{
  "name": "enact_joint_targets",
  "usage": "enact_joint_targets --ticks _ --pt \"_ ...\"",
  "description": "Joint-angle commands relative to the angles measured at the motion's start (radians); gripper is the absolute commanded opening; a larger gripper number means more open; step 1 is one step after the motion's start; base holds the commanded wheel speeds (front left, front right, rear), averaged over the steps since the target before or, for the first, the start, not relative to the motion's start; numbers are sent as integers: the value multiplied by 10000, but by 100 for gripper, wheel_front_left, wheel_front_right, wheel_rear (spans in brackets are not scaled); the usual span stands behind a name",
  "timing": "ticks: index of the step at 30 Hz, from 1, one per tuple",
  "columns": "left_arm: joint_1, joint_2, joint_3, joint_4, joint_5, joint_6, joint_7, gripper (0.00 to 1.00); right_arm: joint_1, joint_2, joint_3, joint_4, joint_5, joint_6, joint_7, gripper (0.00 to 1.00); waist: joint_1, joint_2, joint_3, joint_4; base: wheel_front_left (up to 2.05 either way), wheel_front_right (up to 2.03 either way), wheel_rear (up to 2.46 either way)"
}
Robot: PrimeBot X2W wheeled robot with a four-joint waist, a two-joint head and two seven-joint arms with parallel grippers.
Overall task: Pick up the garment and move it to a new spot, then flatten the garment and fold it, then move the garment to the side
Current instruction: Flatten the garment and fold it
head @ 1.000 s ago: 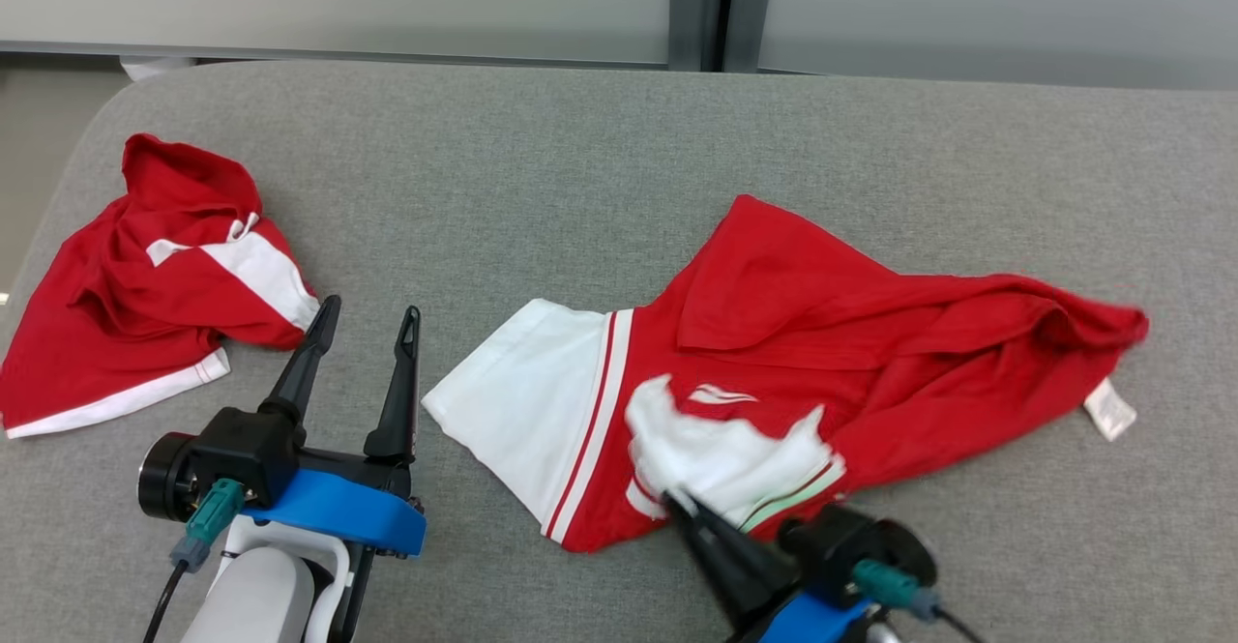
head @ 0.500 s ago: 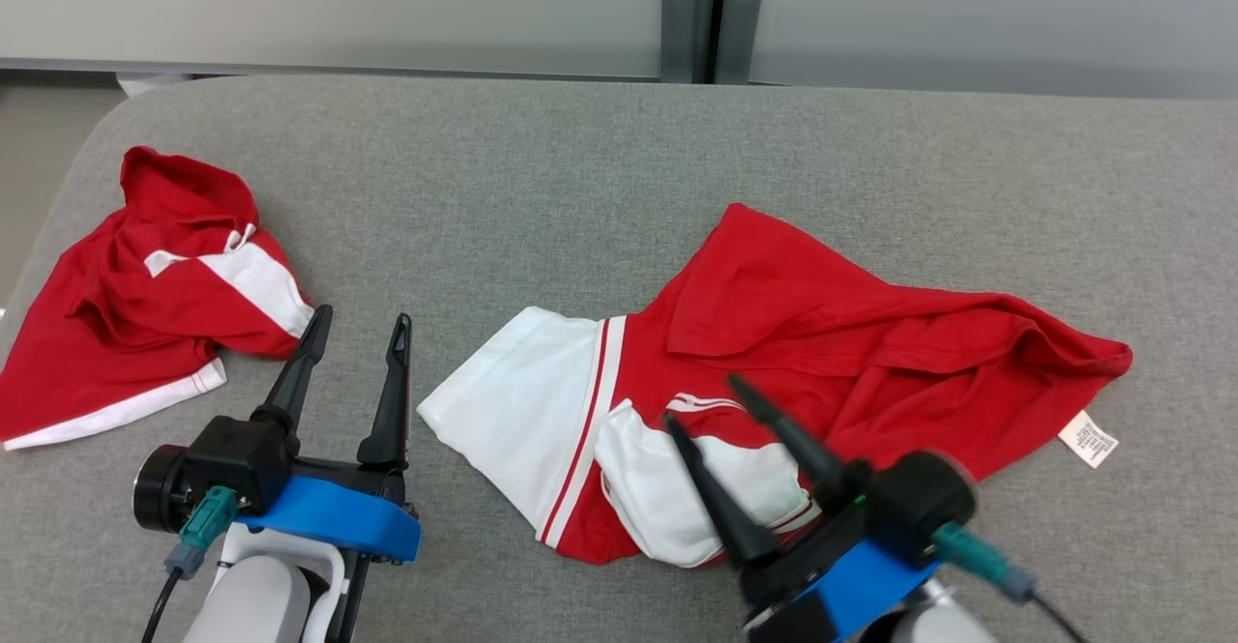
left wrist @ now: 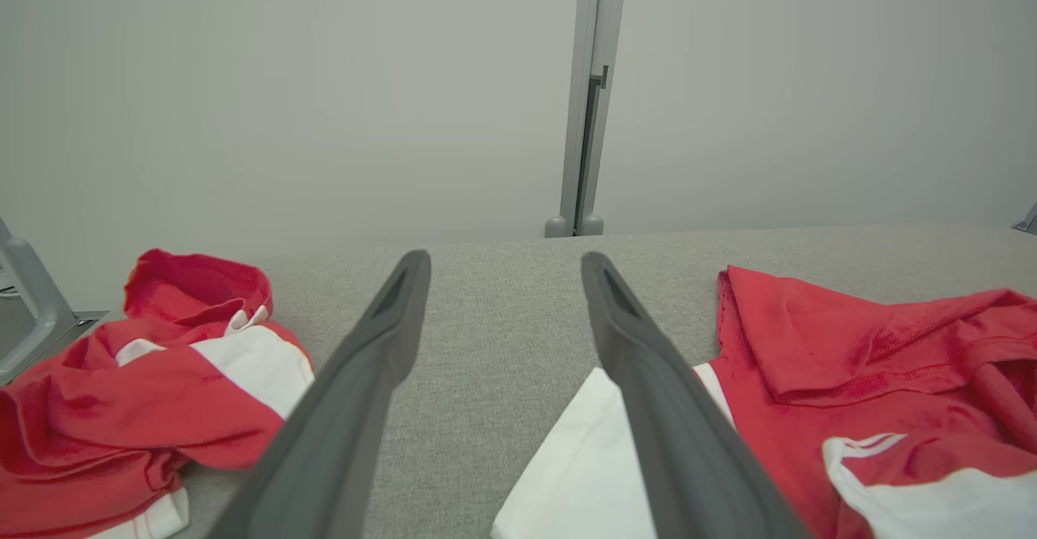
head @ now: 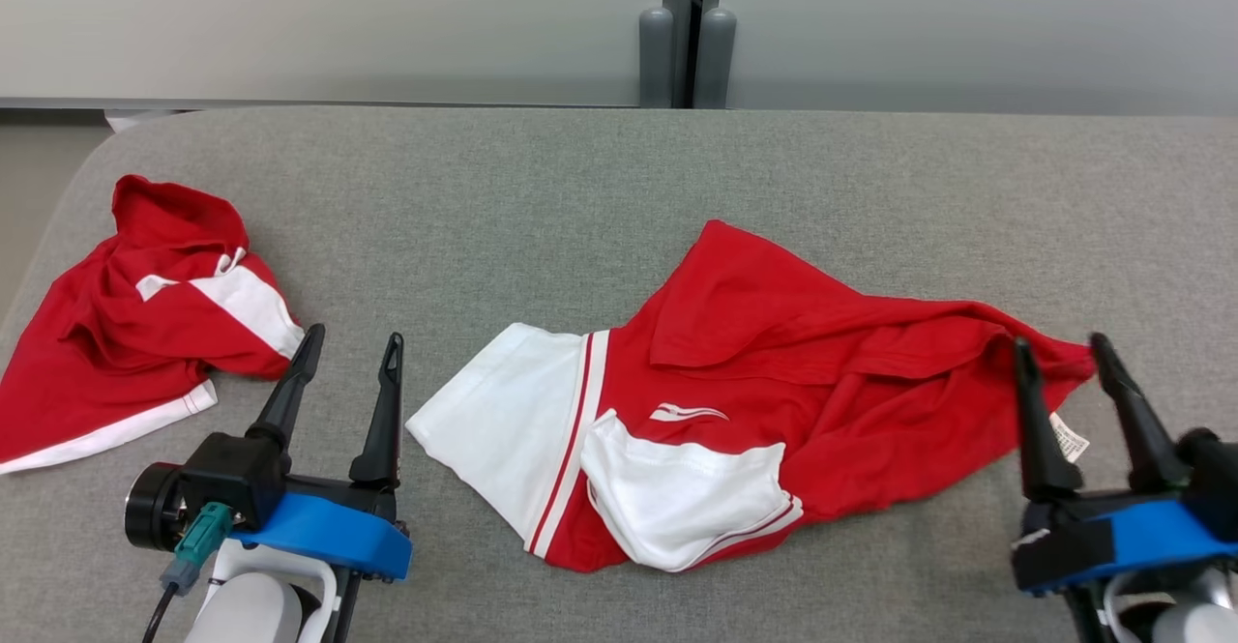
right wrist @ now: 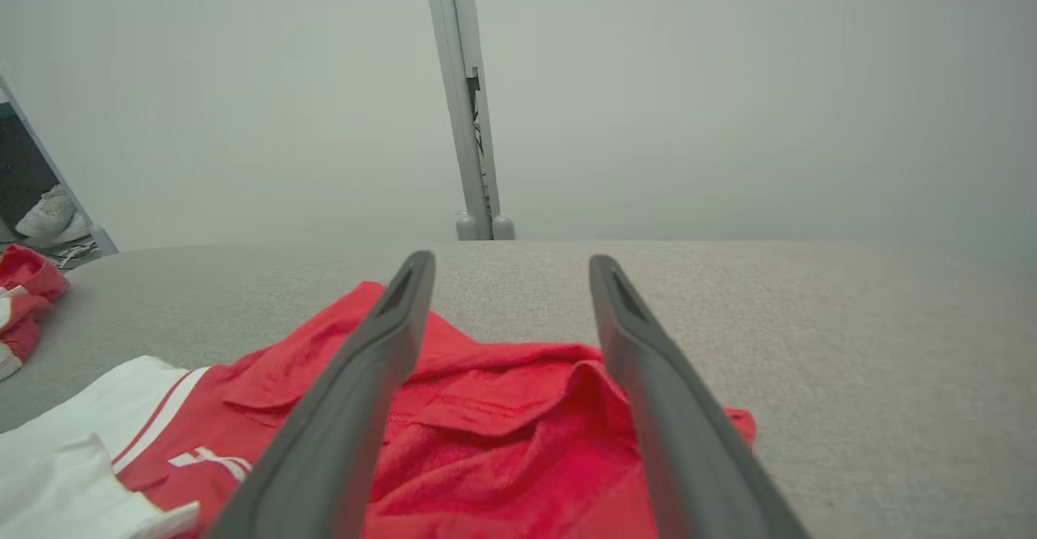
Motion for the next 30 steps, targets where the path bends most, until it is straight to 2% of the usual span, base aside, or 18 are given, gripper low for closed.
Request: enact_joint_targets --ticks 1,6,17,23,30 --pt "69 55 2 -25 5 37 -8 100 204 21 -239 7 -3 1 46 100 1 1 -44 -20 0 0 0" --pt "190 97 -29 -52 -58 81 34 100 660 104 -798 61 -22 1 180 100 1 1 -166 -38 0 0 0" --pt "365 118 -142 -196 -193 163 198 100 927 196 -836 -143 -49 1 302 100 1 1 -284 -36 0 0 0" --pt "231 -52 -604 31 -235 -116 741 100 933 203 -769 -217 -110 1 394 100 1 1 -187 10 0 0 0" --pt "143 -512 -1683 1246 -483 -670 1984 100 818 207 -582 -257 -55 1 382 100 1 1 91 -95 0 0 0"
